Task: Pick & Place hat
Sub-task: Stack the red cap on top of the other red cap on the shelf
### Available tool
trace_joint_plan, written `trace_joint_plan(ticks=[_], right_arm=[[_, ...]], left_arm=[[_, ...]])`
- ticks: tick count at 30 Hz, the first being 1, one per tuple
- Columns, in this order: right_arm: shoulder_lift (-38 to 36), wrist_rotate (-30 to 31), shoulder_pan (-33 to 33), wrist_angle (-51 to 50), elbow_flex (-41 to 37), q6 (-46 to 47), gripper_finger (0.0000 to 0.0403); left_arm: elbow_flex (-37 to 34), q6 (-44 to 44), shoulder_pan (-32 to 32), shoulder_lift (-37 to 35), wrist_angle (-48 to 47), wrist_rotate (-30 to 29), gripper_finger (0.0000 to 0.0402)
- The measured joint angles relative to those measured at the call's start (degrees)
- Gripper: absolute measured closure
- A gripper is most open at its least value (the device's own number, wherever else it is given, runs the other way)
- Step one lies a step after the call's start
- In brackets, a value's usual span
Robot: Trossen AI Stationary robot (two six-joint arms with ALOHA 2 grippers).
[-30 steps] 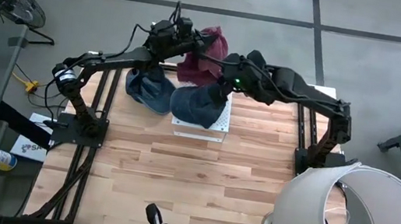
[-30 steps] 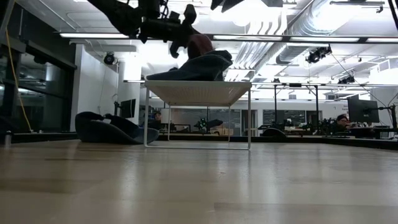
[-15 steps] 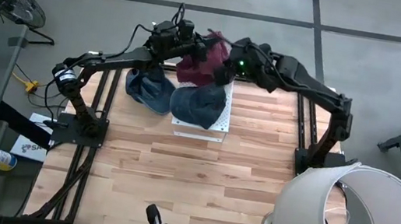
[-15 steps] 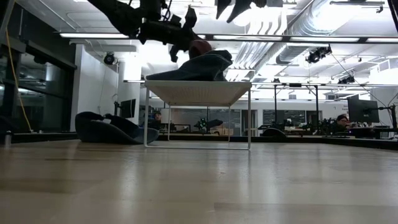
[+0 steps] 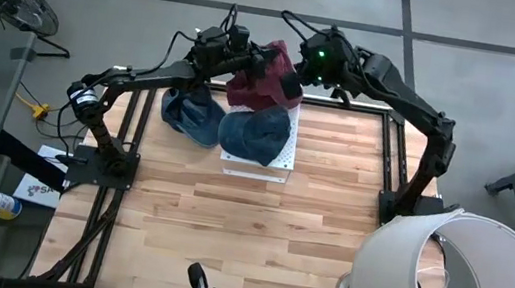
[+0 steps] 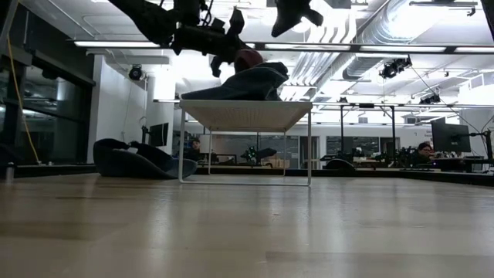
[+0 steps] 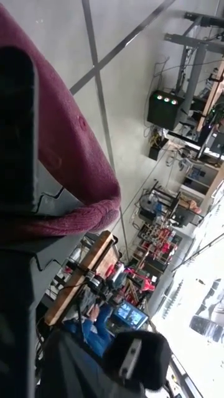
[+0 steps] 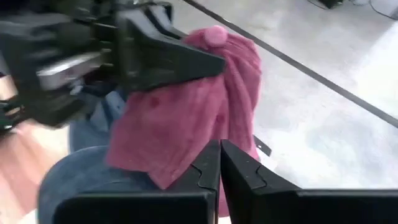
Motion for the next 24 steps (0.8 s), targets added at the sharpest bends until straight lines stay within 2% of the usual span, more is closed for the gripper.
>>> trace_joint_plan(ticks=[4, 13, 24], right_arm=[[2.15, -0.35, -1.86, 0.30, -0.02, 1.33, 0.0401], [5.44, -6.38, -4.57, 4.85, -0.09, 6.73, 0.0402], [5.69, -6.55, -6.59, 5.19, -0.07, 10.88, 0.0403]], left_arm=[[0.00, -1.04, 0.00, 0.00, 0.04, 0.00, 0.0387], [0.00, -1.27, 0.00, -0.01, 0.06, 0.00, 0.0387], [0.00, -2.54, 0.00, -0.02, 0.09, 0.08, 0.0387]])
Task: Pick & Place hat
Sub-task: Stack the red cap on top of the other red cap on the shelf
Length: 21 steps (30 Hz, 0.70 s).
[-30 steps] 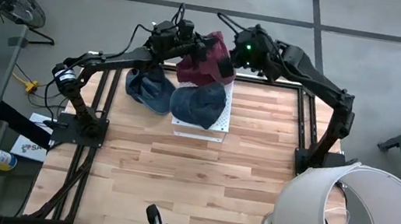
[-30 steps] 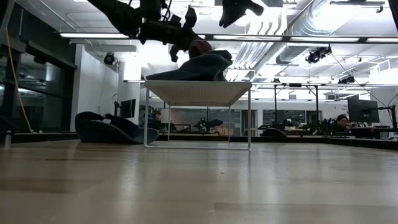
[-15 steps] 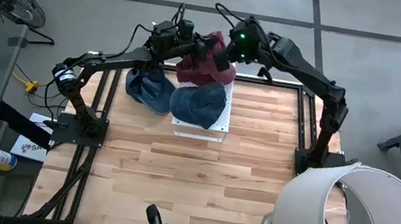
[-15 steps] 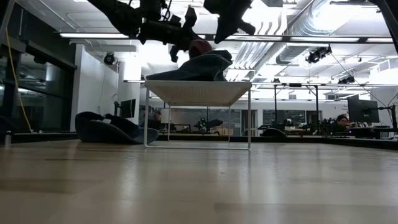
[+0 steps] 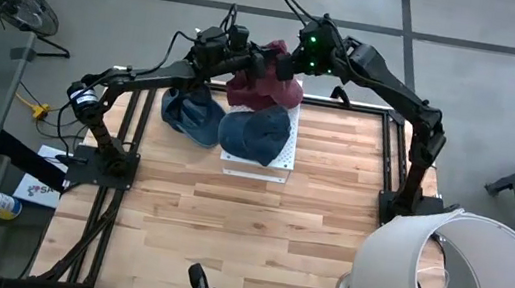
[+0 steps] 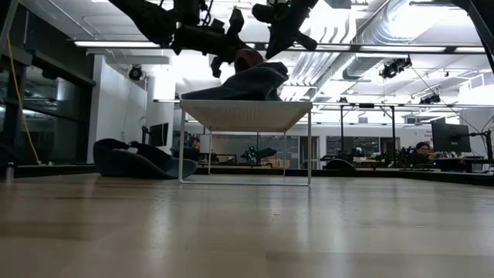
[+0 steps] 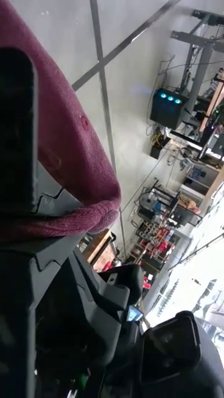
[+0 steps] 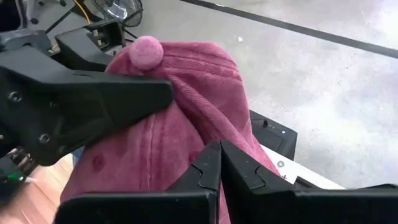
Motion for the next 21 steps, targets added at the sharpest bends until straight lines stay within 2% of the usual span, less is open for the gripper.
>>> trace_joint_plan(ticks=[11, 17, 21], right_arm=[[2.62, 0.84, -5.20, 1.17, 0.02, 4.67, 0.0403], [5.39, -7.76, -9.06, 4.16, 0.07, 9.41, 0.0403], [7.98, -8.72, -10.68, 4.06, 0.07, 12.77, 0.0403]], left_arm=[[0.00, -0.13, 0.02, -0.02, 0.00, -0.02, 0.0387], [0.00, -0.15, 0.00, -0.02, -0.01, 0.02, 0.0387], [0.00, -0.15, 0.02, -0.02, -0.03, -0.01, 0.0387]])
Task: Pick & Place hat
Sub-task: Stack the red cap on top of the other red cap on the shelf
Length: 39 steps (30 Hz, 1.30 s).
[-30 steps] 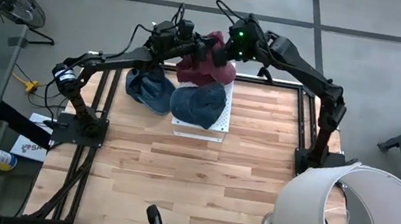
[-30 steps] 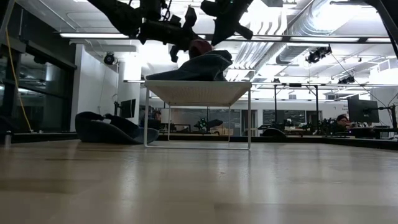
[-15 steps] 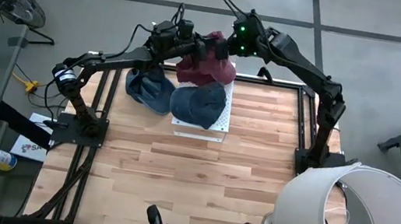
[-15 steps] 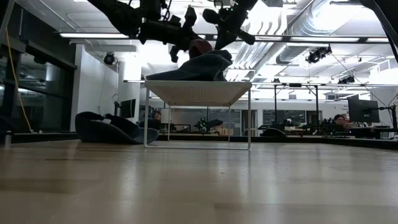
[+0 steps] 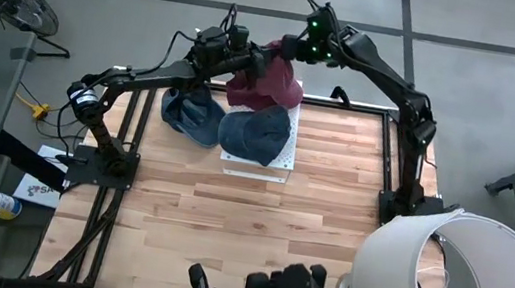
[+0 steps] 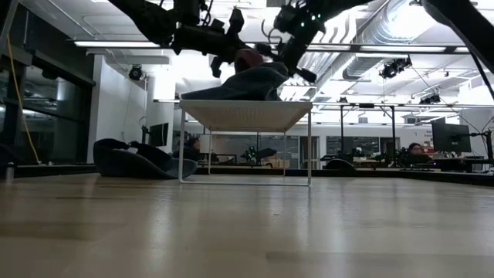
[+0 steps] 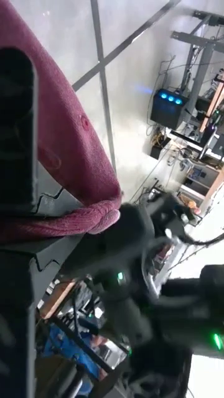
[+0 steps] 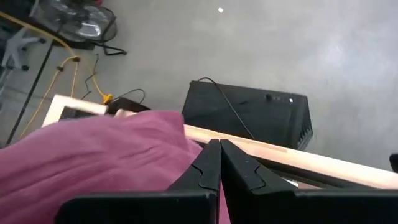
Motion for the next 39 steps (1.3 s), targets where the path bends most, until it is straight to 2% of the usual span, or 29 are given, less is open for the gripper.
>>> trace_joint_plan(ticks=[3, 9, 21, 28, 33, 39], right_arm=[[1.36, -0.75, -0.97, 0.40, 0.00, 2.07, 0.0403], [4.12, -8.81, -2.25, 1.14, 0.00, 3.91, 0.0403], [4.38, -9.73, -1.88, 1.20, 0.00, 3.33, 0.0403], [4.45, -9.72, -1.48, 0.96, 0.00, 2.28, 0.0403], [4.47, -9.68, -0.96, 0.40, -0.01, 1.50, 0.0403], [4.49, -9.81, -0.59, 0.39, -0.02, 1.20, 0.0403]], left_arm=[[0.00, 0.00, 0.02, 0.00, -0.08, -0.02, 0.0387], [0.00, 0.02, 0.04, 0.00, -0.47, -0.11, 0.0387], [0.00, 0.24, 0.02, 0.00, -0.03, 0.84, 0.0379], [0.00, 0.60, 0.02, -0.45, 0.43, 4.75, 0.0294], [0.00, 0.66, -0.02, -2.18, 0.36, 5.05, 0.0227], [0.07, 1.87, -0.02, -4.86, 0.44, 4.23, 0.0180]])
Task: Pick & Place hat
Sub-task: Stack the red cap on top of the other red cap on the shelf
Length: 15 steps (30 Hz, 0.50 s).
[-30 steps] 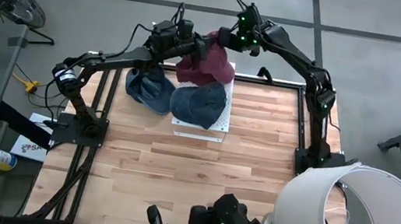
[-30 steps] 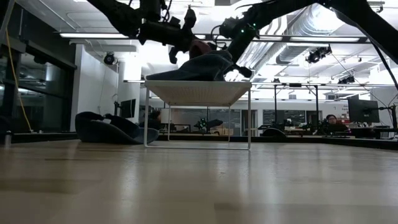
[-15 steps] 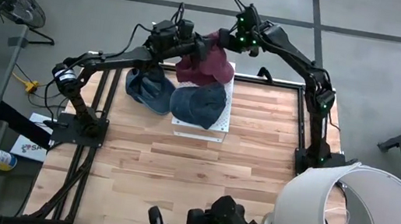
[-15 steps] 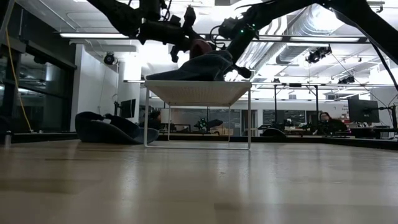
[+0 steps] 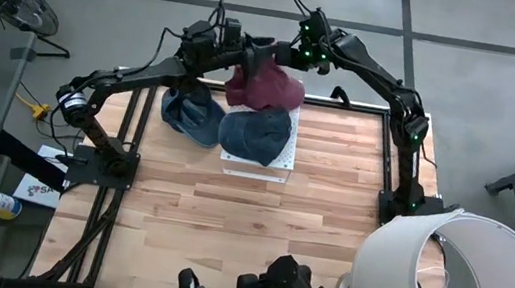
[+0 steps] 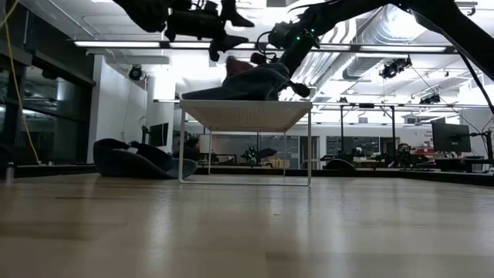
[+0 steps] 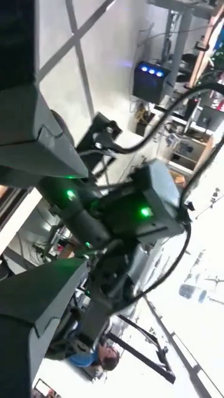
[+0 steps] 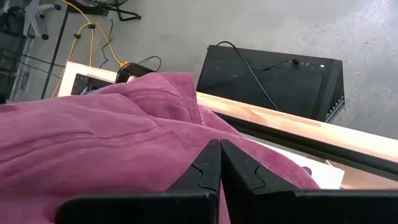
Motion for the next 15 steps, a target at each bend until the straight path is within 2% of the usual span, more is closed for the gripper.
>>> trace_joint_plan(ticks=[11, 15], right_arm=[[0.00, -0.26, 1.30, 0.02, 0.00, -0.51, 0.0403], [0.00, 0.12, 1.64, 0.02, 0.00, -0.68, 0.0403]], left_arm=[[0.00, 0.07, 0.01, -4.54, -0.84, 1.43, 0.0173], [0.00, 6.37, 0.00, -7.95, -6.83, 0.07, 0.0172]])
